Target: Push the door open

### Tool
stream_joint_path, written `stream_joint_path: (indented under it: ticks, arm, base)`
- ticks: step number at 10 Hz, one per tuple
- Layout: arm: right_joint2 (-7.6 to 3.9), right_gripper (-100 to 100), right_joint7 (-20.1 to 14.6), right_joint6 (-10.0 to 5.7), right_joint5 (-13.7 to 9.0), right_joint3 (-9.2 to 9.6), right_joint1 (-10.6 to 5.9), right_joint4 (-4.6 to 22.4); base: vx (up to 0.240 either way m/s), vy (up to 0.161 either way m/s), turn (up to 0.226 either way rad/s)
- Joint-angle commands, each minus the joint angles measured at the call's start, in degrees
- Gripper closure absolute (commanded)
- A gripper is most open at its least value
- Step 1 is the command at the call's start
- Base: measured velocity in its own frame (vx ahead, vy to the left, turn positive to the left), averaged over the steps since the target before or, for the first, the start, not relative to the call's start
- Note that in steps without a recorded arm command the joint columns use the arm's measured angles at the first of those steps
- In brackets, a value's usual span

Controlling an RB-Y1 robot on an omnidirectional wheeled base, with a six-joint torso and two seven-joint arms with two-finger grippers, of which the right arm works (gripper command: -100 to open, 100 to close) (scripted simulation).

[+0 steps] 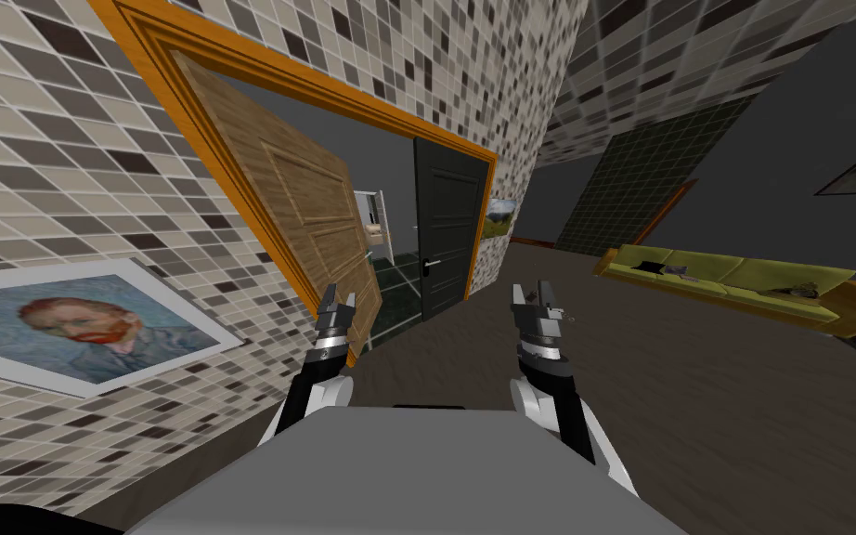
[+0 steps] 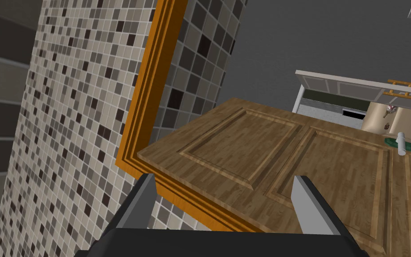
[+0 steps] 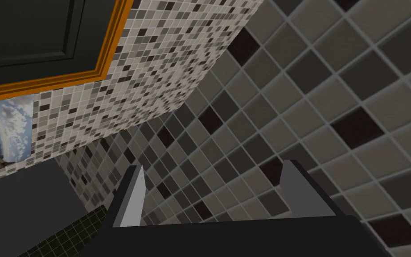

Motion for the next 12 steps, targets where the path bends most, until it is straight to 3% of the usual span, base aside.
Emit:
stream_joint_path:
  ticks: [1, 7, 12]
  arm:
    - [-0.30, -100, 0.1, 0.24, -0.1, 0.40, -1.38, 2.2]
    - [-0.98, -100, 0.3, 0.95, -0.4, 1.54, -5.38, 8.7]
    - [-1.53, -100, 0.6, 1.83, -0.8, 2.96, -10.31, 16.4]
  base:
    - [0.060, -0.010, 0.037]
    - [0.088, -0.033, 0.028]
    - [0.093, -0.035, 0.038]
